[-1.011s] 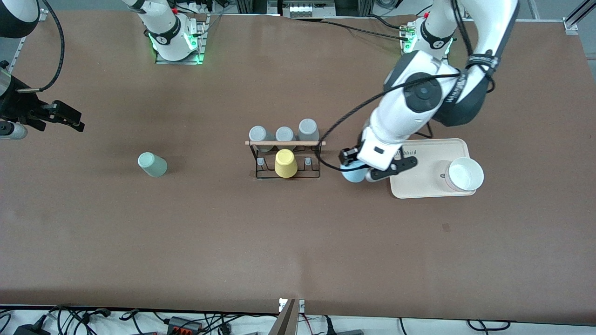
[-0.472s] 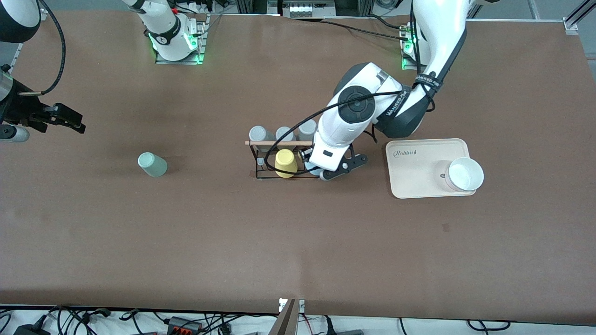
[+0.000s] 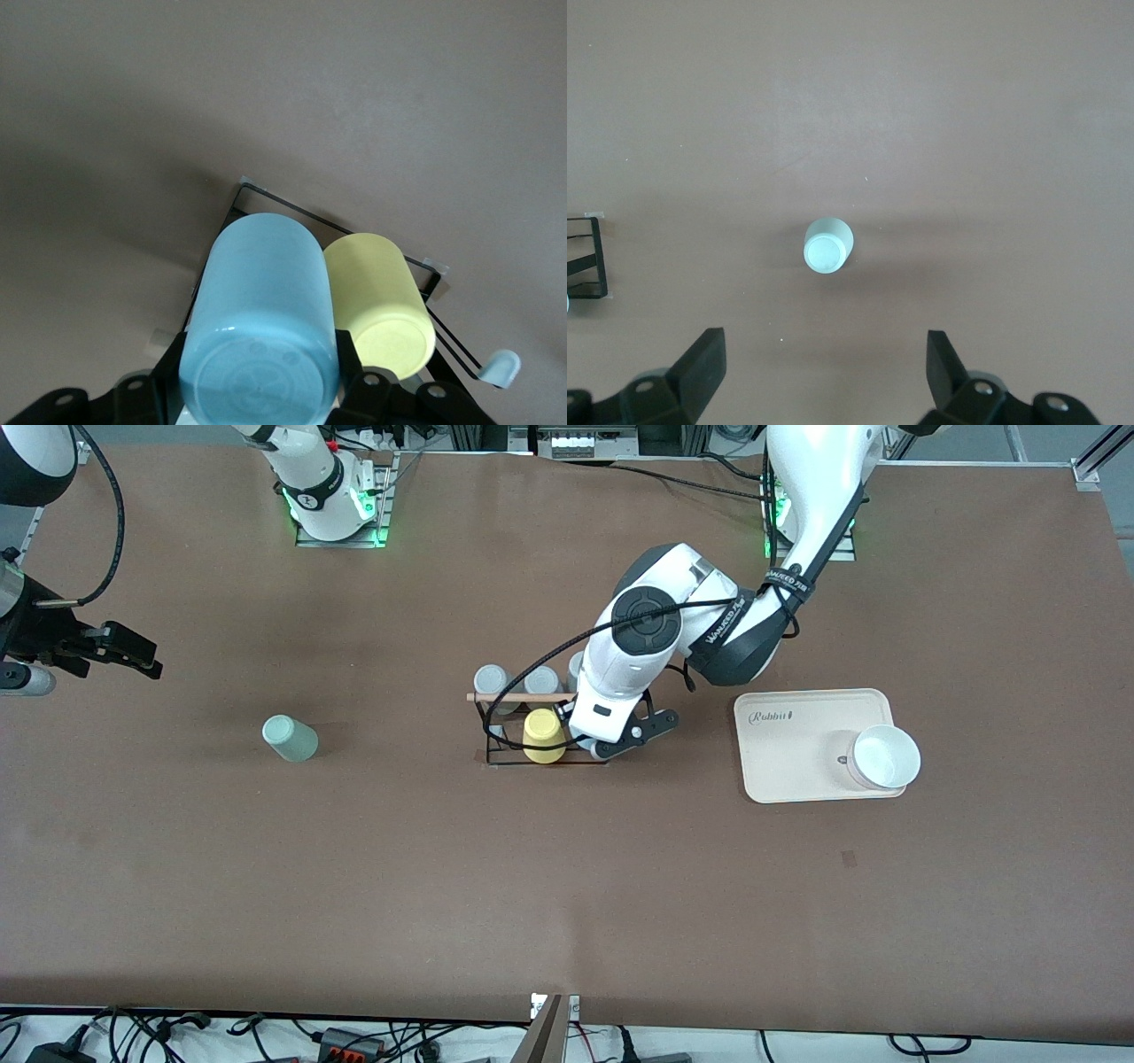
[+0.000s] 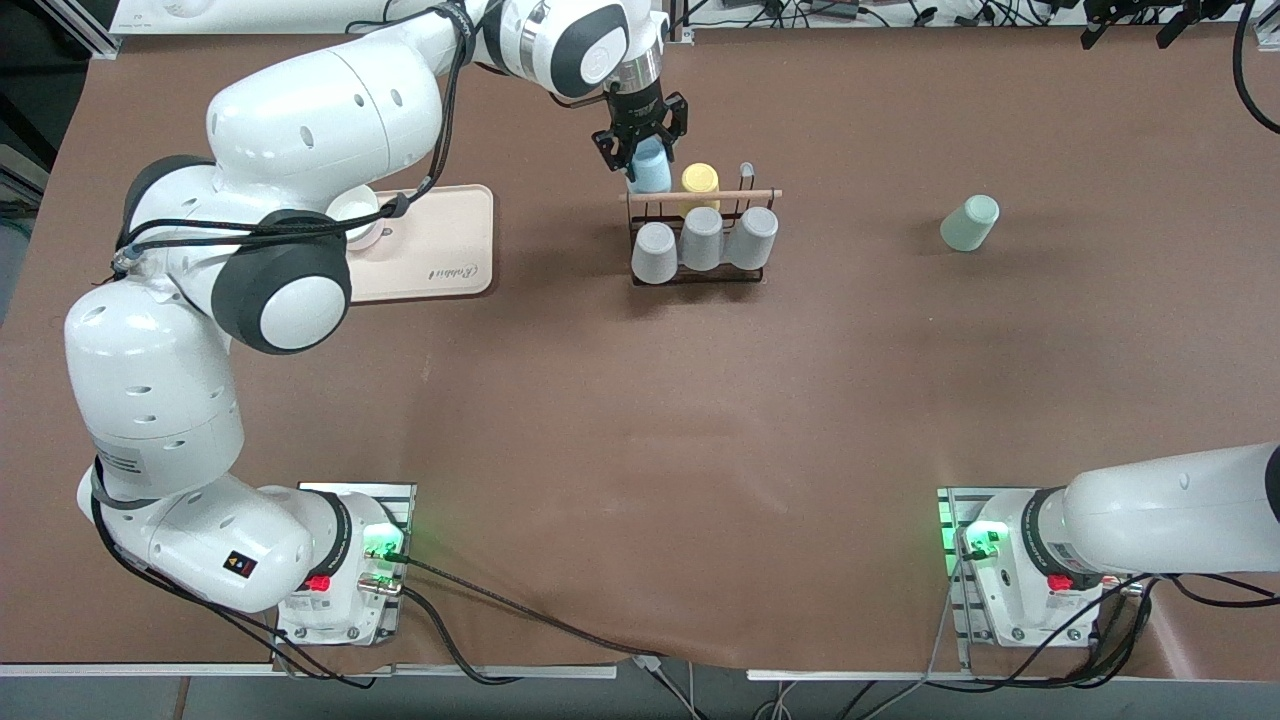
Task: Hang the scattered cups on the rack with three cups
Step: 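Lift the light blue cup with the left gripper toward the rack, then lower the blue cup onto the rack peg beside the yellow cup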
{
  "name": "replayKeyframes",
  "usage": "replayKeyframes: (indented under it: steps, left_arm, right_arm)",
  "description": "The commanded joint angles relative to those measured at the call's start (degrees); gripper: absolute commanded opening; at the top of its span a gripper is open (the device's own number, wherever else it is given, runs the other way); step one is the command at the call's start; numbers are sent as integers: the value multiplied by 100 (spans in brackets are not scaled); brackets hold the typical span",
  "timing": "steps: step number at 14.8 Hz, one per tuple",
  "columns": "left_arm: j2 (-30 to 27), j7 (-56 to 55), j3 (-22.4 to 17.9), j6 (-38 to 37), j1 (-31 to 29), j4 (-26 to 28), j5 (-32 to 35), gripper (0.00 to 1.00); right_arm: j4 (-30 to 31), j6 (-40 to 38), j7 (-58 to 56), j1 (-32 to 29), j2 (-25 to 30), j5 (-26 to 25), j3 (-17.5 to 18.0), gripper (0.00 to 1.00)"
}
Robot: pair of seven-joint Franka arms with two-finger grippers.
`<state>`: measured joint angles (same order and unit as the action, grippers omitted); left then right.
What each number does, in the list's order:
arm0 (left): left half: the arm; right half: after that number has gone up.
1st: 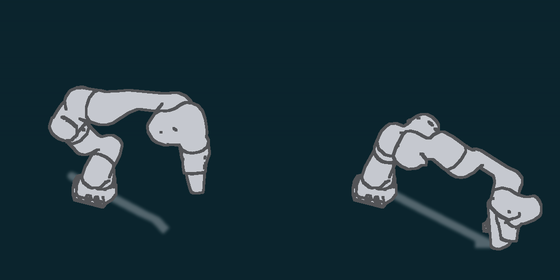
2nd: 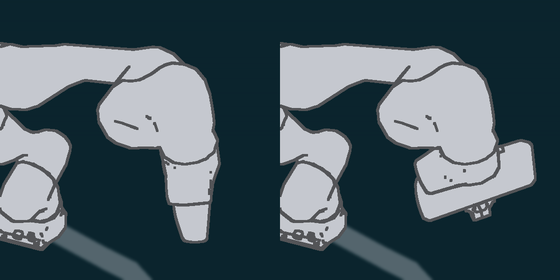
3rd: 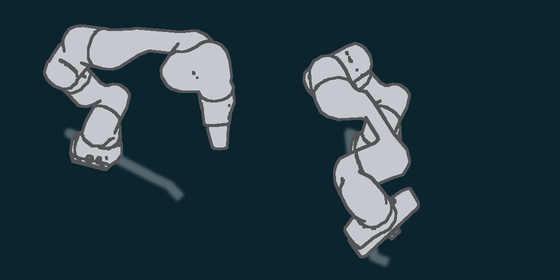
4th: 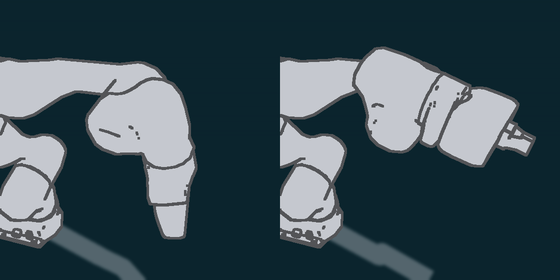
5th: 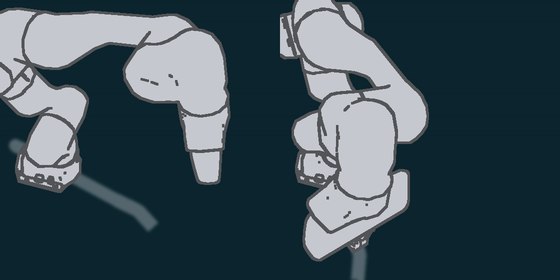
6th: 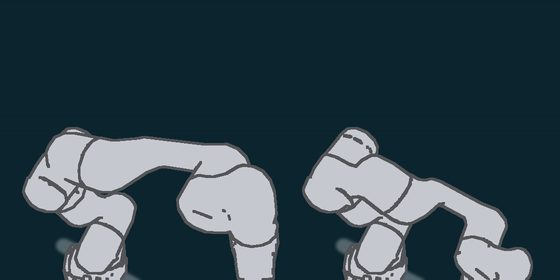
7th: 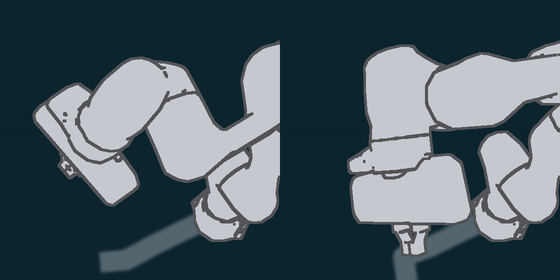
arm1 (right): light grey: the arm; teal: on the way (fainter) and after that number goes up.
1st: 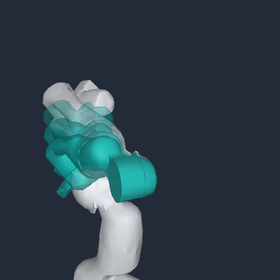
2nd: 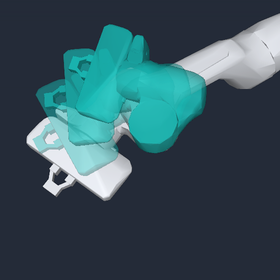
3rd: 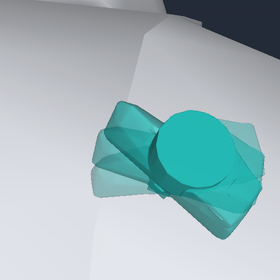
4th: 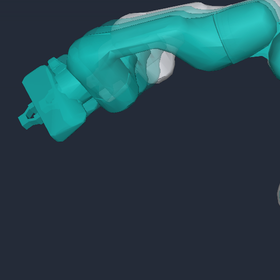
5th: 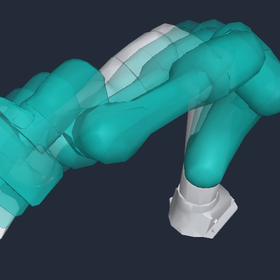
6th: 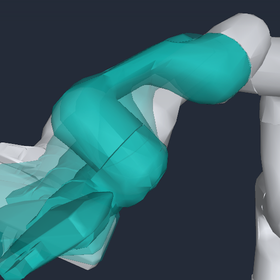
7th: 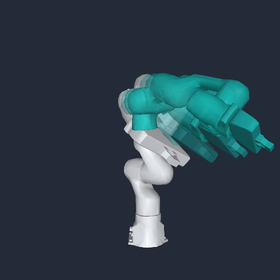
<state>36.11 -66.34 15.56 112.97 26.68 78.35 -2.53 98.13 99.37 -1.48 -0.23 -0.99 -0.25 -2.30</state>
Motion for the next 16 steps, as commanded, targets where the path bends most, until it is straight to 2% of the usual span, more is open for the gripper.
replayKeyframes:
  steps: [1,13,16]
  left_arm:
    - [265,-125,-70,-117,136,-224,104,51]
    - [625,-160,-79,146,285,-197,139,53]
    - [670,-212,-62,322,294,-180,315,59]
  right_arm:
    - [-92,-23,-107,-56,-24,-1,28,100]
    - [-92,-23,-107,-100,-50,-1,19,100]
    - [-92,-23,-107,-91,-50,-1,19,100]
